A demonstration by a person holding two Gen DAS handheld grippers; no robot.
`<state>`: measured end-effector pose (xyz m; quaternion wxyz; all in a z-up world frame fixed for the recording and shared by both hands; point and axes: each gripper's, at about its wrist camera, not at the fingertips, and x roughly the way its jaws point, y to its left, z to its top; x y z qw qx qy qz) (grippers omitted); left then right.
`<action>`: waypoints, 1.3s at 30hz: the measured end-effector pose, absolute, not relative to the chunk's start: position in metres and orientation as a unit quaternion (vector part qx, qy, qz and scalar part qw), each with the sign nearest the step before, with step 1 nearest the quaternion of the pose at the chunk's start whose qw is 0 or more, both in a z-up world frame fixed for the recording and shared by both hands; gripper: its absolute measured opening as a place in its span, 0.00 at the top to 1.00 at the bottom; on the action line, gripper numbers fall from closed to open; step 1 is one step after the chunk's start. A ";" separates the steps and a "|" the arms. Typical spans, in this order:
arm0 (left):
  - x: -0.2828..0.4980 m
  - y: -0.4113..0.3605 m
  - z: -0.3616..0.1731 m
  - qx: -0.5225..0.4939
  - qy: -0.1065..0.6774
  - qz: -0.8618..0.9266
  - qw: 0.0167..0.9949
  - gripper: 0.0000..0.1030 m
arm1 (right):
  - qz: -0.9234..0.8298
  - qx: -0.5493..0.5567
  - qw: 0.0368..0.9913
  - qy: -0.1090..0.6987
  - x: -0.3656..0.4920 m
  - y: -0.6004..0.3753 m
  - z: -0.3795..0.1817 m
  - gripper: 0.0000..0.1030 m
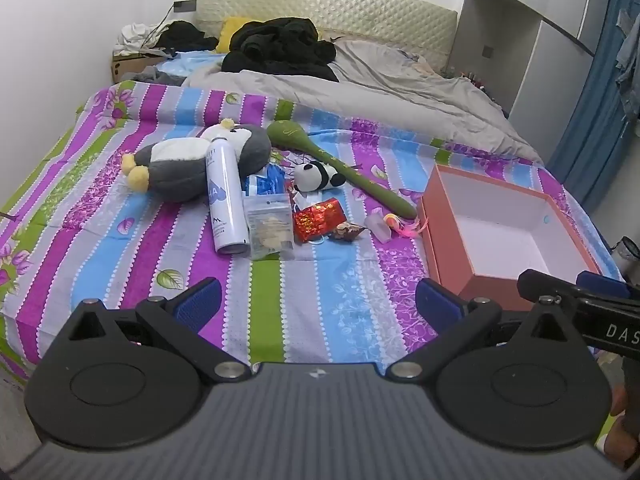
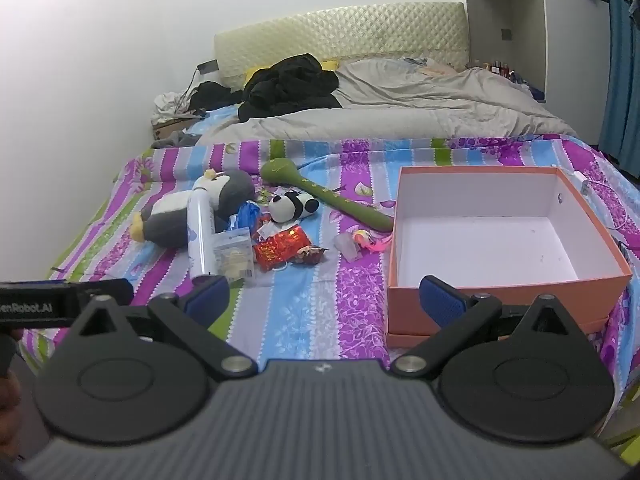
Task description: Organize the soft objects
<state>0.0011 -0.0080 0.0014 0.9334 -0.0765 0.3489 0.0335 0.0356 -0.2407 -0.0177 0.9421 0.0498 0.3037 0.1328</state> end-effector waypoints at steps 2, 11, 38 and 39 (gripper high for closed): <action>-0.002 -0.011 0.001 -0.074 0.349 0.031 0.934 0.00 | 0.132 0.048 0.942 0.304 0.037 -0.240 -0.018 0.00; -0.006 -0.010 0.005 -0.075 0.348 0.026 0.934 0.00 | 0.133 0.044 0.943 0.303 0.035 -0.239 -0.018 0.00; -0.001 -0.011 -0.004 -0.080 0.355 0.024 0.931 0.00 | 0.126 0.057 0.938 0.317 0.039 -0.243 -0.023 0.00; 0.000 -0.011 -0.004 -0.081 0.356 0.023 0.931 0.00 | 0.125 0.058 0.938 0.319 0.041 -0.244 -0.023 0.00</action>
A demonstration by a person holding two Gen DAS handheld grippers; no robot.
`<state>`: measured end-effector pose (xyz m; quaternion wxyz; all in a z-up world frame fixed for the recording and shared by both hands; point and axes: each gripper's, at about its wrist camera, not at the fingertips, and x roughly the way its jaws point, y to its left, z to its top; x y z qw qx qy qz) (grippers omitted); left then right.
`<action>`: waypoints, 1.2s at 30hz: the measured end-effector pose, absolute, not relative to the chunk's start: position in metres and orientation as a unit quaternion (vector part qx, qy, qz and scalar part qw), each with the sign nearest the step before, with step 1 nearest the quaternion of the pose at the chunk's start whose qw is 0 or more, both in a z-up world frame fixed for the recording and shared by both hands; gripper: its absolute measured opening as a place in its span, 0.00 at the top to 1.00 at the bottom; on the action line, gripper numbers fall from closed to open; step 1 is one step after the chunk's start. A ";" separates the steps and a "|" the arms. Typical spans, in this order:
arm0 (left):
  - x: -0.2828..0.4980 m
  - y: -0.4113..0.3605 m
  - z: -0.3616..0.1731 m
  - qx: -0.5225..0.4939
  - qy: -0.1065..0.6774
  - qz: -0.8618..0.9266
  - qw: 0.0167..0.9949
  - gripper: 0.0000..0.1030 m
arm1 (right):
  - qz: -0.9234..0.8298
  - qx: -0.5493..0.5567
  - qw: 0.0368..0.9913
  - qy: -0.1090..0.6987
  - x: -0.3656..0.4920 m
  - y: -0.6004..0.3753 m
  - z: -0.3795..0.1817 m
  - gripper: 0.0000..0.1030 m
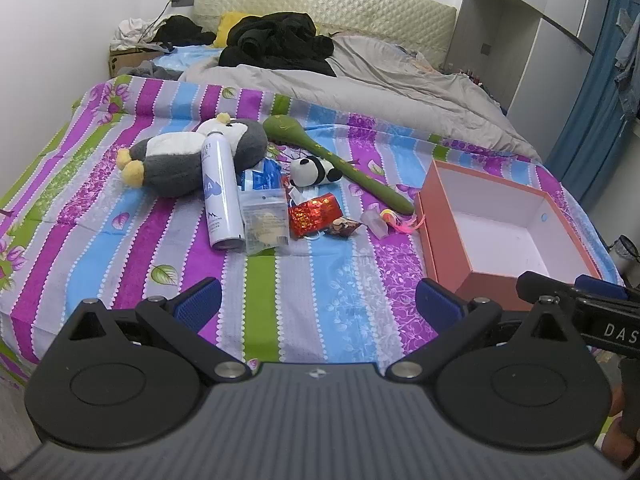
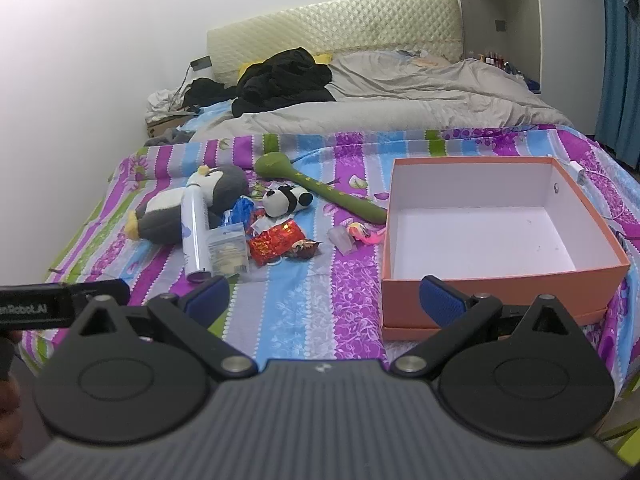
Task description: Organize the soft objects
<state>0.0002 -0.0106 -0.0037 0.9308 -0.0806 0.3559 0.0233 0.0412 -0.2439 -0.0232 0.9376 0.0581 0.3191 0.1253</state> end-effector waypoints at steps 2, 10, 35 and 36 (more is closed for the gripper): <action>0.001 -0.010 -0.004 -0.081 0.356 0.023 0.931 0.00 | 0.126 0.059 0.937 0.320 0.041 -0.243 -0.023 0.00; 0.001 -0.011 -0.004 -0.081 0.356 0.023 0.931 0.00 | 0.125 0.059 0.937 0.321 0.042 -0.242 -0.024 0.00; 0.009 -0.007 -0.010 -0.083 0.365 0.022 0.927 0.00 | 0.127 0.069 0.931 0.335 0.051 -0.243 -0.031 0.00; 0.011 -0.007 -0.011 -0.083 0.366 0.023 0.927 0.00 | 0.127 0.069 0.930 0.337 0.052 -0.242 -0.032 0.00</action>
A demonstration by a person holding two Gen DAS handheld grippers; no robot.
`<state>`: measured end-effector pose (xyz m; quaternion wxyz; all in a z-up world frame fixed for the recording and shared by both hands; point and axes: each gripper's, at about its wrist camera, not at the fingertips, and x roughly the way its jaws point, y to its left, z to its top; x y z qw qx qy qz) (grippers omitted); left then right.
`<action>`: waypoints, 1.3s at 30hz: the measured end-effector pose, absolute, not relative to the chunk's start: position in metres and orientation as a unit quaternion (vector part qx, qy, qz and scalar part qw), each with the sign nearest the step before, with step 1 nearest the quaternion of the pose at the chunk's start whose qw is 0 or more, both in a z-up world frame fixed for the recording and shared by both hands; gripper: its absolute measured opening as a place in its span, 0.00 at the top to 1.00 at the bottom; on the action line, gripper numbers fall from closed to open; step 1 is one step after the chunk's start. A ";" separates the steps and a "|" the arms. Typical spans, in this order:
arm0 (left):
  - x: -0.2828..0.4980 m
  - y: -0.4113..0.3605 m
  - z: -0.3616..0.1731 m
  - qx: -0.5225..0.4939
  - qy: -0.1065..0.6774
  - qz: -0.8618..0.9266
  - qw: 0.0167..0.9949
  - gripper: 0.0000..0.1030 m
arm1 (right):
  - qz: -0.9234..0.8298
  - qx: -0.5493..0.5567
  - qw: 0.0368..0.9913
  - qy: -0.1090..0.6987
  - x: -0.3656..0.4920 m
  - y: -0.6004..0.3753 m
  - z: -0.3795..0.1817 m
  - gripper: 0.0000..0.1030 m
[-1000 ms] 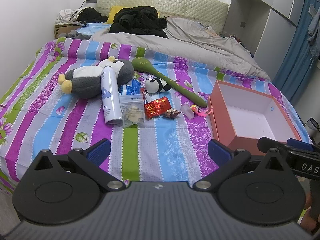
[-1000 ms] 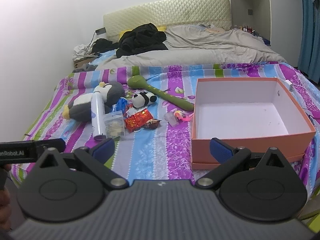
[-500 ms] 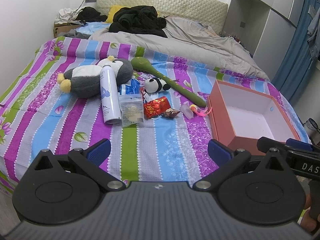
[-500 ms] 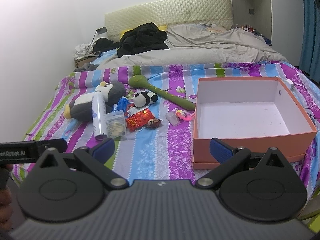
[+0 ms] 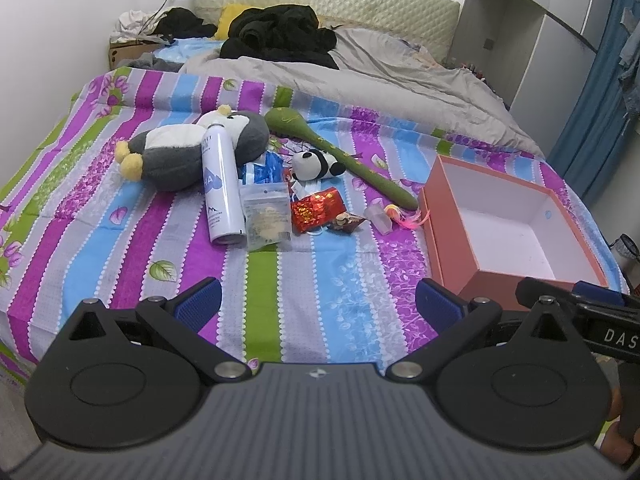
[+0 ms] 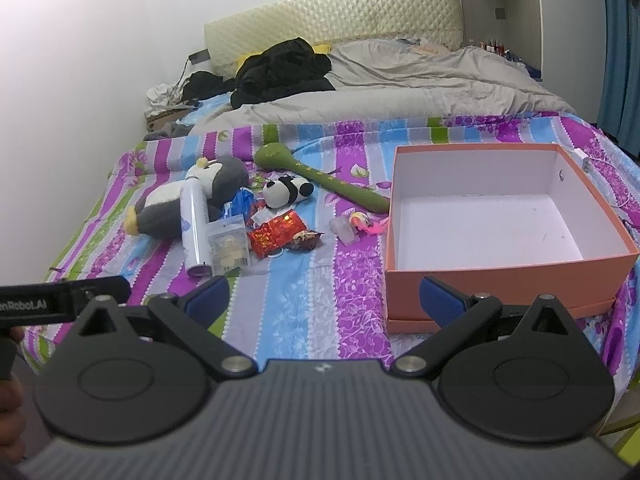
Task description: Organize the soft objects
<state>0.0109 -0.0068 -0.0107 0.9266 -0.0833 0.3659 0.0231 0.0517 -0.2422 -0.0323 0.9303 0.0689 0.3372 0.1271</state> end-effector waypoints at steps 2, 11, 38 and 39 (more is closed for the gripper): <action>0.014 -0.004 -0.012 -0.085 0.368 0.024 0.925 0.00 | 0.127 0.068 0.929 0.342 0.055 -0.241 -0.035 0.00; 0.041 0.006 -0.026 -0.092 0.386 0.029 0.918 0.00 | 0.124 0.060 0.922 0.362 0.076 -0.235 -0.045 0.00; 0.158 0.042 -0.082 -0.093 0.427 0.045 0.898 0.00 | 0.148 0.049 0.906 0.393 0.177 -0.204 -0.069 0.00; 0.162 0.043 -0.085 -0.093 0.428 0.045 0.898 0.00 | 0.153 0.049 0.905 0.394 0.183 -0.201 -0.071 0.00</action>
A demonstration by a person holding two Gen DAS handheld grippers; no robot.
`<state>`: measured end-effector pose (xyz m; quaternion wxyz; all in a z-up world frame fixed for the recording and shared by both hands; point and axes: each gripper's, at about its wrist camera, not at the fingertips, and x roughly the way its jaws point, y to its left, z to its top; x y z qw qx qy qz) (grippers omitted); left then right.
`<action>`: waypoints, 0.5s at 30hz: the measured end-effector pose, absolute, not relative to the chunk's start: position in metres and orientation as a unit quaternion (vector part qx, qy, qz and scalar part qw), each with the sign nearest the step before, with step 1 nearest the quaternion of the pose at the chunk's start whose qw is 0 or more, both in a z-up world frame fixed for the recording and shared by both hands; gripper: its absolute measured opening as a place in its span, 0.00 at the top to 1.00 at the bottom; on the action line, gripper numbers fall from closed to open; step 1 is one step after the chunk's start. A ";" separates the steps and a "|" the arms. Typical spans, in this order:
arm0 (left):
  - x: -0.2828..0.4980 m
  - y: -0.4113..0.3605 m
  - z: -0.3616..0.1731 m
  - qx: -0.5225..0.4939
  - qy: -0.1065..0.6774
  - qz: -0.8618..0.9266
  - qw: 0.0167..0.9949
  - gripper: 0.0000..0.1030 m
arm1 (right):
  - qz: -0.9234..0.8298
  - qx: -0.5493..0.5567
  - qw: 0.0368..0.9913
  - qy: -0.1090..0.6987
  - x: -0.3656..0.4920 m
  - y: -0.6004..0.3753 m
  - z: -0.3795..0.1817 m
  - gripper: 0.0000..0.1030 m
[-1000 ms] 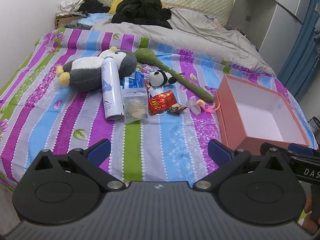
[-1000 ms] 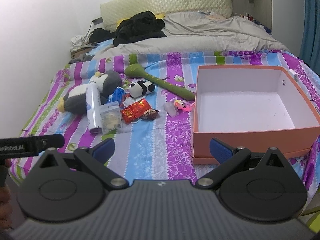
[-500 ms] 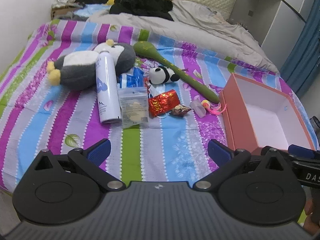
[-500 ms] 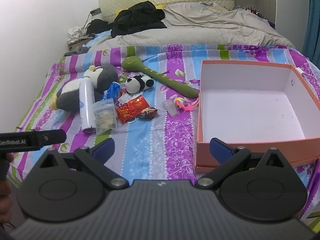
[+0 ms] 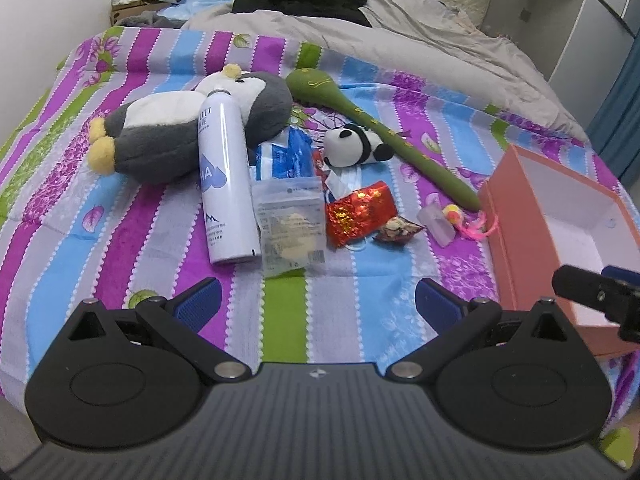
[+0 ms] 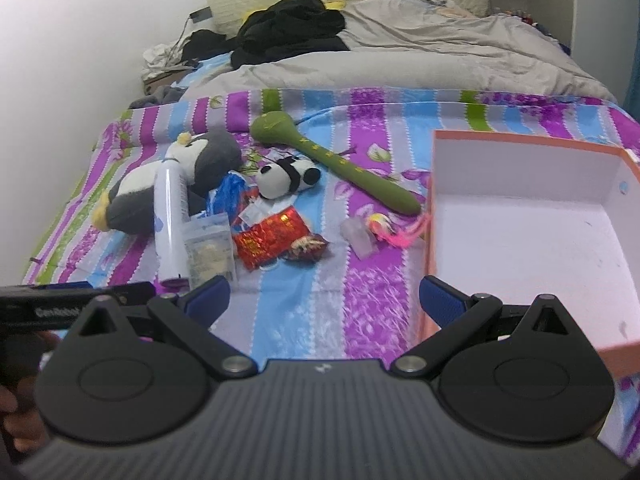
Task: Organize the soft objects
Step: 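Grasp the clear sponge bag with the left tool while the right tool grasps the red-brown candy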
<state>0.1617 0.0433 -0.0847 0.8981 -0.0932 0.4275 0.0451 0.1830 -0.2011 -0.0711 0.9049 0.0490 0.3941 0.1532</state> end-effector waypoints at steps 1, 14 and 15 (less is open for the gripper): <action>0.166 0.044 -0.088 -0.091 0.427 0.047 0.898 0.00 | 0.158 0.050 0.904 0.395 0.188 -0.199 -0.073 0.00; 0.229 0.049 -0.148 -0.069 0.431 0.050 0.898 0.08 | 0.199 0.068 0.881 0.424 0.259 -0.175 -0.118 0.16; 0.234 0.051 -0.154 -0.070 0.432 0.051 0.898 0.09 | 0.203 0.068 0.878 0.428 0.264 -0.172 -0.123 0.25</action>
